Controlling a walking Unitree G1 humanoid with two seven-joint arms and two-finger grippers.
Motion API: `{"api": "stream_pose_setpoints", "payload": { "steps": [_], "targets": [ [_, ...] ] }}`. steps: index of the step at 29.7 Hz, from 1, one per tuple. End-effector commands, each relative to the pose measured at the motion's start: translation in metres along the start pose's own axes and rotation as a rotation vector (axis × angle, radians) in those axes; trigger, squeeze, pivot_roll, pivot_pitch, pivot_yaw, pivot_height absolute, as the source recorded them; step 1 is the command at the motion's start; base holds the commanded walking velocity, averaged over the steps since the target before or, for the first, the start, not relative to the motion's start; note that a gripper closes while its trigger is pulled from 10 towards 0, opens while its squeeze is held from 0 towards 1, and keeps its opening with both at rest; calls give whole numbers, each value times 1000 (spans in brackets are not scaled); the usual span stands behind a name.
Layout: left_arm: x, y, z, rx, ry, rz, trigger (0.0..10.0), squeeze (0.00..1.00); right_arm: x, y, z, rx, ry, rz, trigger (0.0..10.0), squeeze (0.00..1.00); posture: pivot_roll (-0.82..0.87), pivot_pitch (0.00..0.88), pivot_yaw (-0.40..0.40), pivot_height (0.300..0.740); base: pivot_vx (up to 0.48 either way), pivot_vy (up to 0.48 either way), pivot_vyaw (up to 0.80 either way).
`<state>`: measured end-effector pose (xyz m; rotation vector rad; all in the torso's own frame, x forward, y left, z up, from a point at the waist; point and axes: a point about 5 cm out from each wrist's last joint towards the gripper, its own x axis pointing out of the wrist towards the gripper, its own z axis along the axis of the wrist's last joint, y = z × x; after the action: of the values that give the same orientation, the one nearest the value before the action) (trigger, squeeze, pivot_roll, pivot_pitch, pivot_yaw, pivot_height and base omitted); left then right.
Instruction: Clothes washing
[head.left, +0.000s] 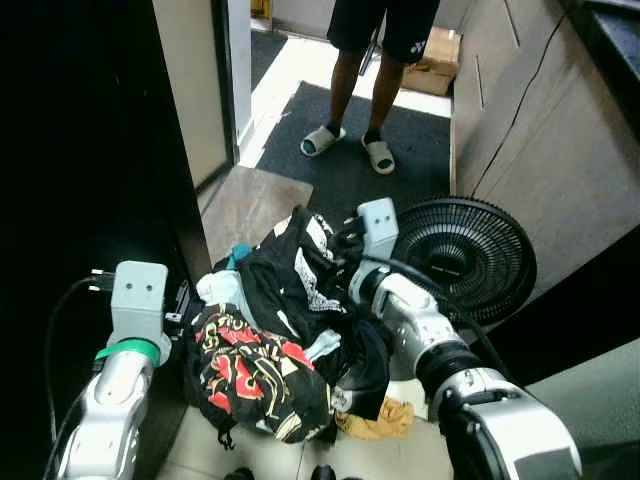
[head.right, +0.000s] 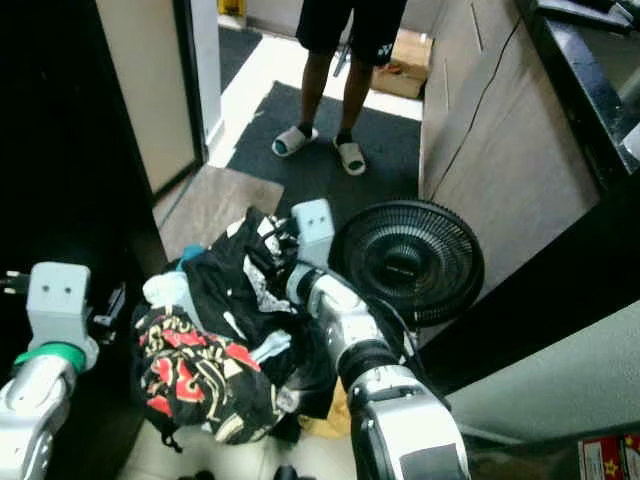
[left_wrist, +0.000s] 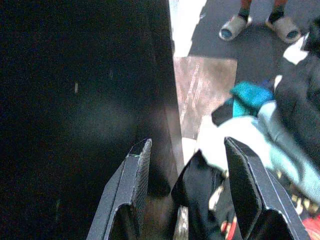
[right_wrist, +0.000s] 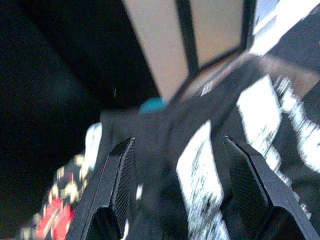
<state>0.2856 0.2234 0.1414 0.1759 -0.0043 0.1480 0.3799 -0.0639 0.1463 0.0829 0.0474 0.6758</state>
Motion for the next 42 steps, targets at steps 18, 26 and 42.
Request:
{"api": "stream_pose_setpoints", "payload": {
  "steps": [18, 26, 42],
  "targets": [
    [-28, 5, 1, 37, 102, -56, 10000, 0, -25, -8, -37, -74, 80, -18, 10000, 0, 234, 430, -31, 740, 0, 0, 0],
    [-36, 8, 1, 40, 121, -47, 10000, 0, -52, -14, -53, -84, 22, -53, 10000, 0, 236, 434, -34, 740, 0, 0, 0],
    [-41, 6, 3, 41, 157, -62, 10000, 0, -59, -21, -63, -88, 76, -112, 10000, 0, 237, 457, -21, 740, 0, 0, 0]
  ]
}}
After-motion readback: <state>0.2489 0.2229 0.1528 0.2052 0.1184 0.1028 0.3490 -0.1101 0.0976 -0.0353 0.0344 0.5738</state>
